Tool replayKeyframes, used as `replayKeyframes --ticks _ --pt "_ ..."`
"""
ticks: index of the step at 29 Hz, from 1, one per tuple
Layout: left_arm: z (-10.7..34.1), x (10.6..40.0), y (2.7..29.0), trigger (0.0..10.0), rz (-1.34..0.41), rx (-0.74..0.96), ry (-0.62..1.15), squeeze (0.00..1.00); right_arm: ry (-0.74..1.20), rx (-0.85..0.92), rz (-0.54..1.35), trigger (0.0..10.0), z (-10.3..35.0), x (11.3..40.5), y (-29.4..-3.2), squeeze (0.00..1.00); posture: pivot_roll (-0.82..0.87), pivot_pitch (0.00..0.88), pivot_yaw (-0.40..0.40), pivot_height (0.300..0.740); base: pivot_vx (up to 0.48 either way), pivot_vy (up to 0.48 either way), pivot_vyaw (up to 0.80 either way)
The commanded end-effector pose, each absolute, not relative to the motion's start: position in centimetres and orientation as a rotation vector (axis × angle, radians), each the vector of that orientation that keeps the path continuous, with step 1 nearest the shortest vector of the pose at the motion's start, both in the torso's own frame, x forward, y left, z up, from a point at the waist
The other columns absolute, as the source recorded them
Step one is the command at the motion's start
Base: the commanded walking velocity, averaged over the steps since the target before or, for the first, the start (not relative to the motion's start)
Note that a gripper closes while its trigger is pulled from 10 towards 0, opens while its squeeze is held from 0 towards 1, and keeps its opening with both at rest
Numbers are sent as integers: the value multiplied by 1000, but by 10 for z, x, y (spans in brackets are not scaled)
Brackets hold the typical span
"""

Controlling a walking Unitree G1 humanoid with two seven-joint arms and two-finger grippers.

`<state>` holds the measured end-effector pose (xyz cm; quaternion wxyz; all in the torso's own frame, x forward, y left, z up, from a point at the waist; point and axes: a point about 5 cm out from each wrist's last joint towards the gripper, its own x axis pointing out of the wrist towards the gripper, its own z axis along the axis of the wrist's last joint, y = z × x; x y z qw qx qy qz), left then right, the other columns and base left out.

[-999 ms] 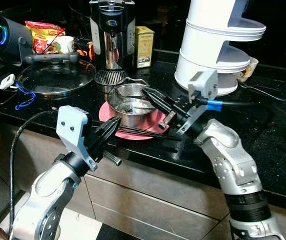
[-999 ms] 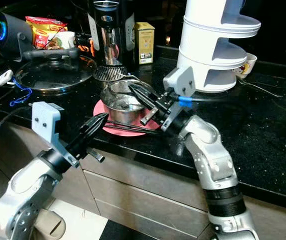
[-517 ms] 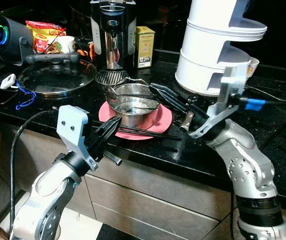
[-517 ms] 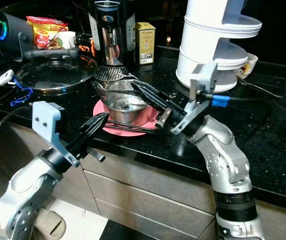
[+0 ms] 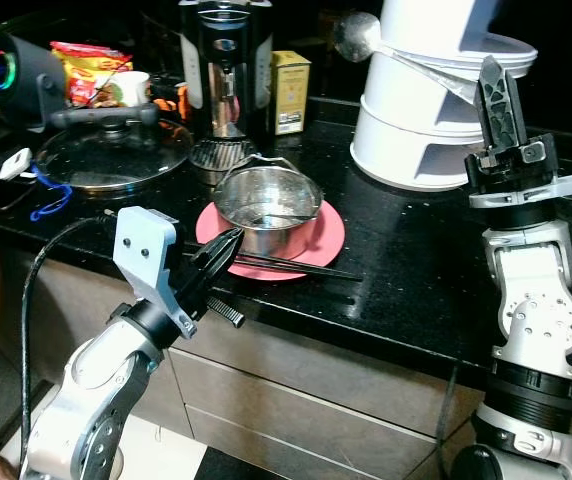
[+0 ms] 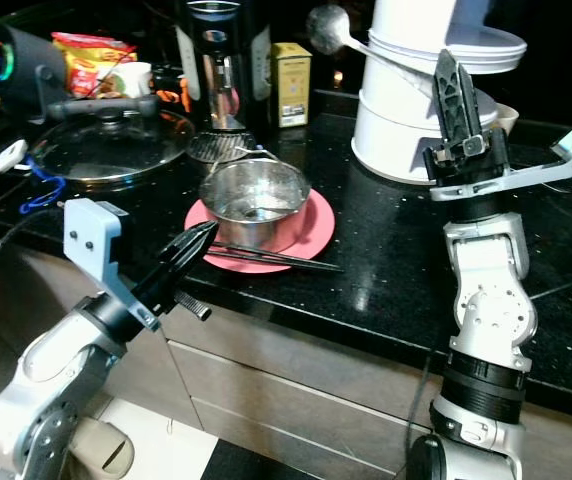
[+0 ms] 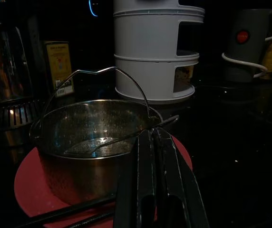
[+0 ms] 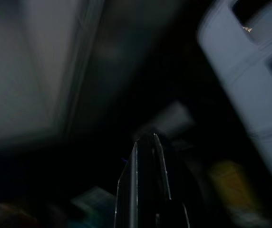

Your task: Kitchen organization

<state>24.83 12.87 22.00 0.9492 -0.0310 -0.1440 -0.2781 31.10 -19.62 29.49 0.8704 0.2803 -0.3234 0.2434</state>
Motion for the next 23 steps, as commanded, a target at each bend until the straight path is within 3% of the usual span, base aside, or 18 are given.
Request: replayKeyframes --ticks 1,7,15,23 --pt "213 251 128 10000 -555 -67 -256 0 -614 455 417 9961 289 319 -195 0 44 0 -27 740 0 0 0" --pt "213 252 127 10000 -556 -72 -259 0 -597 315 300 10000 292 324 -205 0 44 0 -24 740 0 0 0" --pt "215 253 125 10000 -566 -77 -264 0 -640 235 181 10000 304 324 -229 0 41 0 -23 740 0 -300 0" --pt "215 253 124 10000 -576 -79 -265 0 -661 148 201 10000 312 317 -242 0 38 0 -22 740 0 -330 0"
